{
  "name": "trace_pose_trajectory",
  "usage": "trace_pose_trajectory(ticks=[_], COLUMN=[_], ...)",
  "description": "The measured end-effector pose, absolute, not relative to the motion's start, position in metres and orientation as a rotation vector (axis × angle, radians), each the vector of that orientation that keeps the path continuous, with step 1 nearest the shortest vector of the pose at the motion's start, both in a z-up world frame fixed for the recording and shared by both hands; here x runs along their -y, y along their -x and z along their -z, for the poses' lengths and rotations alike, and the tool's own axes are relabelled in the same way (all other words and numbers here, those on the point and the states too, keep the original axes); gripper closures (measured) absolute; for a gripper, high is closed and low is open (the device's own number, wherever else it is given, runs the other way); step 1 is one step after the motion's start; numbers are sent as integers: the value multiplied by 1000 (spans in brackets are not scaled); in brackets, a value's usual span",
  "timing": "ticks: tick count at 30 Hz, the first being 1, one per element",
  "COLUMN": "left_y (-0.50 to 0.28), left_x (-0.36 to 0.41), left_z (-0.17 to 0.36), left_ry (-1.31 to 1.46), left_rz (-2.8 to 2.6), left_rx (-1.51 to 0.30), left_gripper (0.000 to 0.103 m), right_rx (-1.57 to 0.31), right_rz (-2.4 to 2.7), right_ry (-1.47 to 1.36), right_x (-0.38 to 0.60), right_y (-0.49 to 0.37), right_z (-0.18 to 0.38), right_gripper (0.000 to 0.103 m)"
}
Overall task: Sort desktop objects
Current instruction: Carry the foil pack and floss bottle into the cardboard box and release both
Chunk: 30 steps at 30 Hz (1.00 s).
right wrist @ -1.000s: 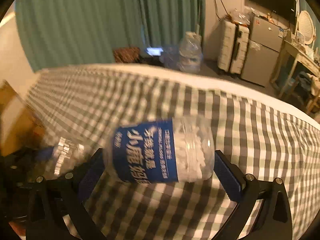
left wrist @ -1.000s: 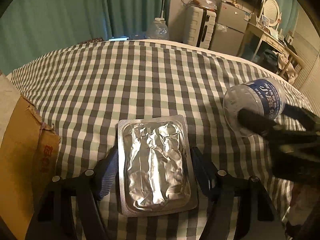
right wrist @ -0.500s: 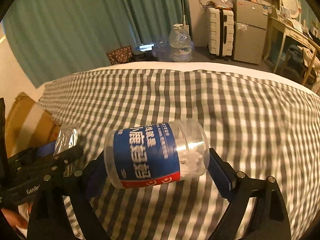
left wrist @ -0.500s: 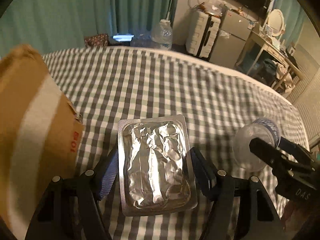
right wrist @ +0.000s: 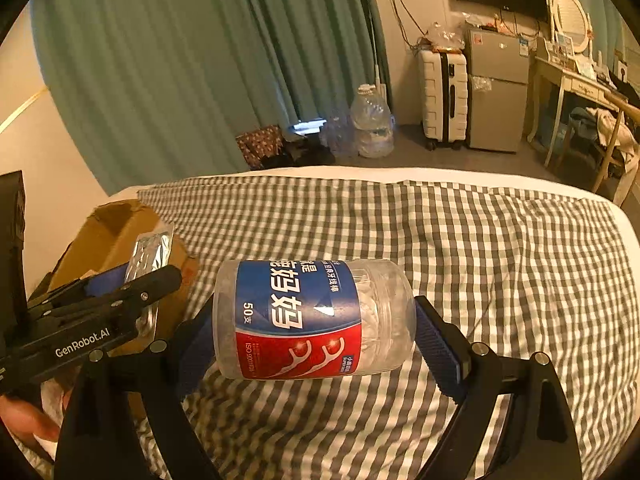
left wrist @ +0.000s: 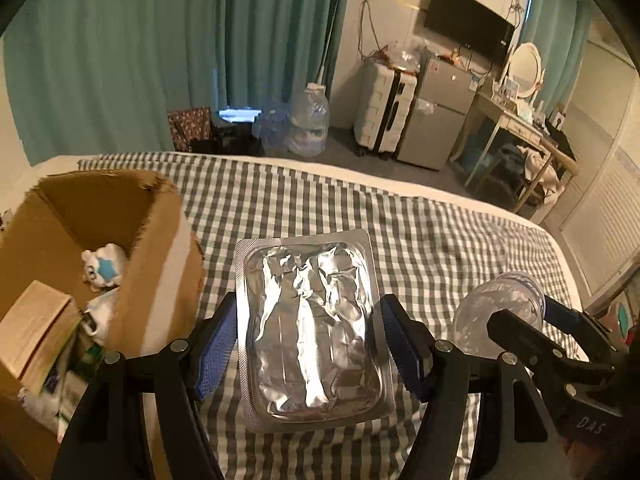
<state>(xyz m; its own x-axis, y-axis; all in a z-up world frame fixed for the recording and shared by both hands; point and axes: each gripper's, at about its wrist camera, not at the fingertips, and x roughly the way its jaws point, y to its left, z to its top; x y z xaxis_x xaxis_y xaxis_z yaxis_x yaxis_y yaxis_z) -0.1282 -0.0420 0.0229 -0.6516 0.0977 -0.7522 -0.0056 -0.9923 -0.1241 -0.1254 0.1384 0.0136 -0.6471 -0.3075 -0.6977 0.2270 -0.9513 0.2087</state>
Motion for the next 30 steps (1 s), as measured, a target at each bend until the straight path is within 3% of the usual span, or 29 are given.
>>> trace_pose_trajectory(ticks=[16,23,30], left_y=[82,67,67], left_x=[140,204,251], left_z=[-109,-102,-59], left_ry=[1228,1283,1393], left_rz=[-2896,-2990,-2984], left_rx=[262,192,276], left_gripper=[32,32,32], right_rx=[126,97,88], right_rz=[2478,2367,2282], right_ry=[-887,-872,-909], right_x=[-57,17,69], right_y=[69,74,98], right_z=[-109,-110,-89], right_gripper=[13,13,13])
